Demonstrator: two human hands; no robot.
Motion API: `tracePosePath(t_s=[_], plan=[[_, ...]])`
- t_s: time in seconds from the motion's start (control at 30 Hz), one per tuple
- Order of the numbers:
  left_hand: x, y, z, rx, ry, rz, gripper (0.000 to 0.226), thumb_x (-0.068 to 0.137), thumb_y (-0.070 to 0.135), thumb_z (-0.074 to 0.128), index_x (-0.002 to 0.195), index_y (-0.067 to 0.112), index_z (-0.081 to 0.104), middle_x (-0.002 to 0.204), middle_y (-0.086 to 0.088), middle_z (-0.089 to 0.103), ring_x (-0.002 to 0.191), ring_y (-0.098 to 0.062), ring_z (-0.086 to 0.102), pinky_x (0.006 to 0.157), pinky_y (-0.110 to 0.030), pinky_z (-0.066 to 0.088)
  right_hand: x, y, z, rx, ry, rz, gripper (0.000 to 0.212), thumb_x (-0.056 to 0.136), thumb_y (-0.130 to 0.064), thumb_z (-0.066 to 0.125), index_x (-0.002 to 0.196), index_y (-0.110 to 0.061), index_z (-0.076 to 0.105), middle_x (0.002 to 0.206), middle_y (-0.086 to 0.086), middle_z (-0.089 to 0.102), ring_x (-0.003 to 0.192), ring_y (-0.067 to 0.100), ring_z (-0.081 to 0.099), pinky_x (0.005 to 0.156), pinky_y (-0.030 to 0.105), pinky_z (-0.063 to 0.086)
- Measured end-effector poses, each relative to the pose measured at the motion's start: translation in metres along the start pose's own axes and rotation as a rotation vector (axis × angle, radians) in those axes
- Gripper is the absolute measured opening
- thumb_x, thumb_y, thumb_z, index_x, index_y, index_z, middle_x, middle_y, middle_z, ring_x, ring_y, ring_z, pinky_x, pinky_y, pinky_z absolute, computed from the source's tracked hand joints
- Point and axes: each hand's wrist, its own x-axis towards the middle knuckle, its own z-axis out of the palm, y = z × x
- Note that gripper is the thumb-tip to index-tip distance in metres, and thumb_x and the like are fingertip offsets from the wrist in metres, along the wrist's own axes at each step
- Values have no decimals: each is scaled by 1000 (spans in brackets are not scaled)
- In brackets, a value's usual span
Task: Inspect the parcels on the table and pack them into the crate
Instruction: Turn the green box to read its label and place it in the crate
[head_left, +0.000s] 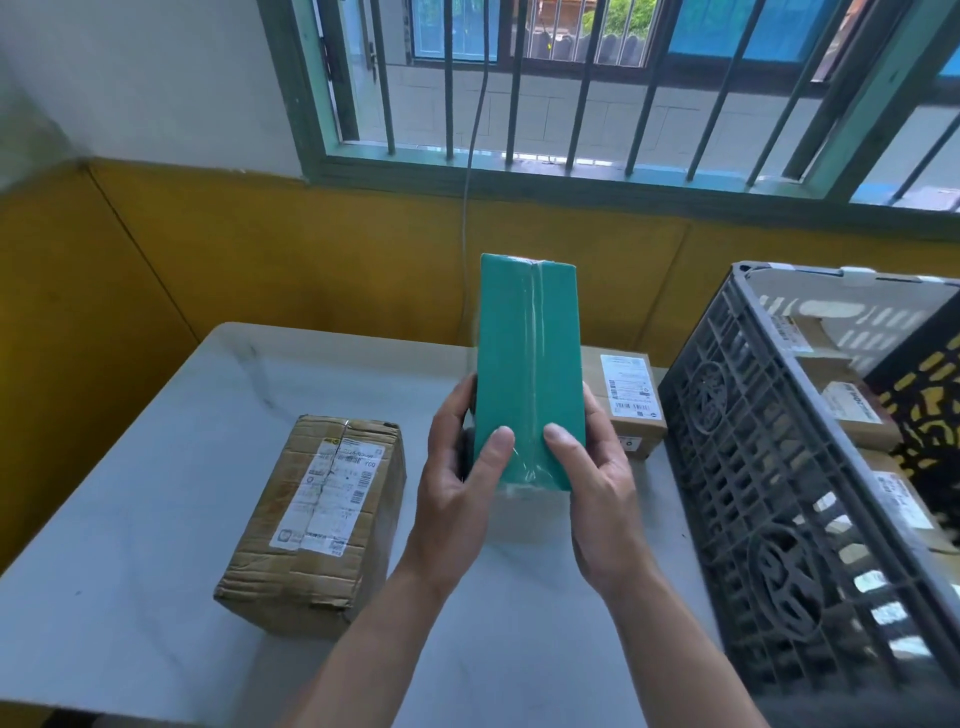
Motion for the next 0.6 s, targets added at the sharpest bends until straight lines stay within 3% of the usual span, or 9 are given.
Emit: tracePosePath(t_s=[0.2,0.33,0.43,0.6], plan=[[-2,2,-3,6,8,7,66,88,26,61,150,36,37,134,9,60,124,-9,60,91,-23,56,-2,2,9,-30,44,-4,50,89,-28,64,137,-32,49,112,-12,72,109,11,70,79,20,58],[-2,0,-3,-46,26,-7,64,89,33,66,147,35,38,133,10,60,127,-12,60,92,-28,58,-3,-2,9,-62,-36,-6,59,87,-37,65,143,-40,45,127,-4,63,114,11,66,82,21,58],[0,0,-7,-33,-43,-21,81,82,46,74,151,37,35,133,12,59,129,-14,58,92,-34,60,-1,-3,9,-60,-25,-2,58,89,-34,64,143,-42,46,126,-4,63,115,14,67,80,24,59],[7,-3,-12,6,-59,-23,80,84,28,76,152,41,37,134,10,60,131,-17,57,89,-38,61,1,-3,11,-47,29,0,56,84,-50,68,134,-40,45,112,-19,67,114,13,68,78,24,59]])
